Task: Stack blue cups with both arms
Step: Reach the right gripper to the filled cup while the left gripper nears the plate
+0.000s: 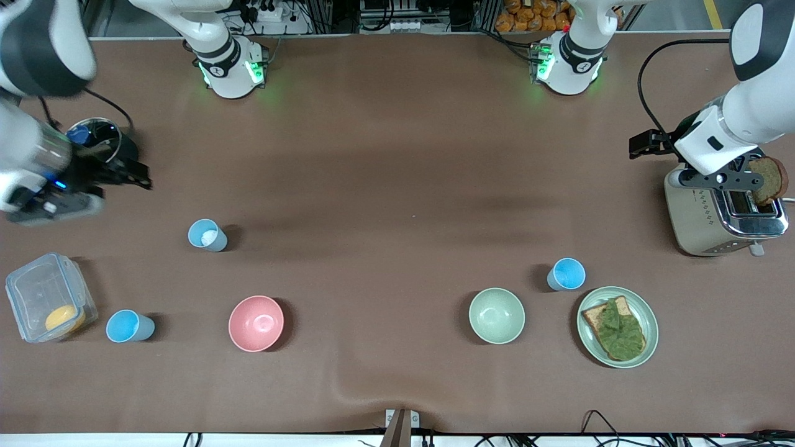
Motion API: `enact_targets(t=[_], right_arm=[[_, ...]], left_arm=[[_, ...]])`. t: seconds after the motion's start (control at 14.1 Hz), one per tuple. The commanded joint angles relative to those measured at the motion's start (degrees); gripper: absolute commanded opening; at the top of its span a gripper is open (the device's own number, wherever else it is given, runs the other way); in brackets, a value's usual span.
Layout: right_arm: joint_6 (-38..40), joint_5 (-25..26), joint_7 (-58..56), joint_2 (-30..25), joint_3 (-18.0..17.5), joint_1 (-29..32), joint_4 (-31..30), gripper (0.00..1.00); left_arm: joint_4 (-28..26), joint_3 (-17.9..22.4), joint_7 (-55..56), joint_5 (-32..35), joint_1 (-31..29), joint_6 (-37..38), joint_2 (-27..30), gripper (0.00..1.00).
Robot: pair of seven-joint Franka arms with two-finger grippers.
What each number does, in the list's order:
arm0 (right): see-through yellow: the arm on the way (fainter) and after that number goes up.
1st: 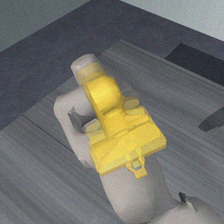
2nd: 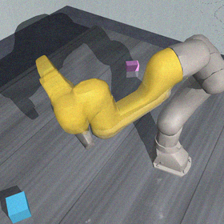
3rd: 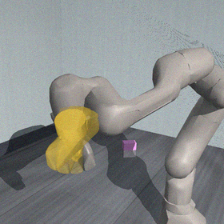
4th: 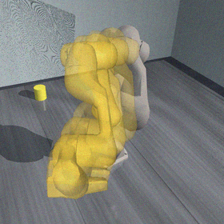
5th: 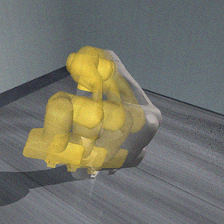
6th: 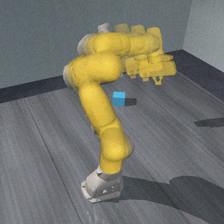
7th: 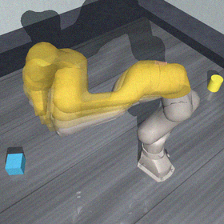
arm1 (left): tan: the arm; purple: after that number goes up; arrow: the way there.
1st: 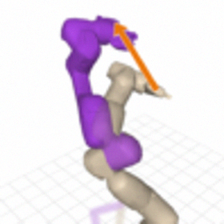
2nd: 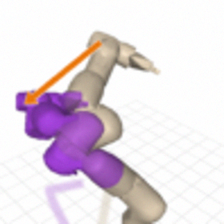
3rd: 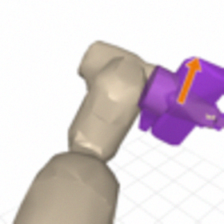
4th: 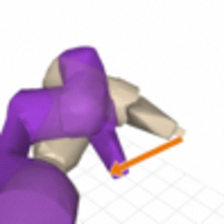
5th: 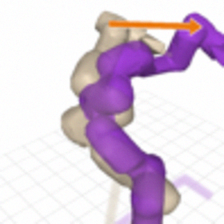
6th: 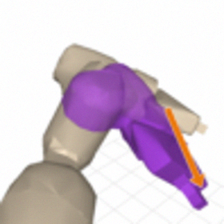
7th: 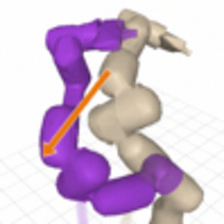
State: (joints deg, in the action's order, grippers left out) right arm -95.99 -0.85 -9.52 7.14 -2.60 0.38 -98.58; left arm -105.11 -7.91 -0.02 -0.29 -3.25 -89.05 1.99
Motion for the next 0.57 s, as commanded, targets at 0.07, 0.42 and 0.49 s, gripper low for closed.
enact_targets(t=[0.07, 0.42, 0.49], right_arm=[[-7.3, 2.0, -0.2, 9.2, 0.0, -1.3, 1.0, 1.00], [-17.3, 3.6, -0.1, 12.0, 0.1, -1.5, -8.4, 1.00], [-19.4, 3.6, 0.3, 12.1, 0.0, -1.4, -10.6, 1.00]], left_arm=[[-1.0, -0.3, -2.0, 1.2, -0.4, 1.3, -2.4, 1.00], [12.3, 0.6, -14.0, 2.7, -1.0, 4.3, -11.1, 1.00], [15.9, 0.6, -14.0, 3.3, -0.7, 6.1, -13.0, 1.00]])
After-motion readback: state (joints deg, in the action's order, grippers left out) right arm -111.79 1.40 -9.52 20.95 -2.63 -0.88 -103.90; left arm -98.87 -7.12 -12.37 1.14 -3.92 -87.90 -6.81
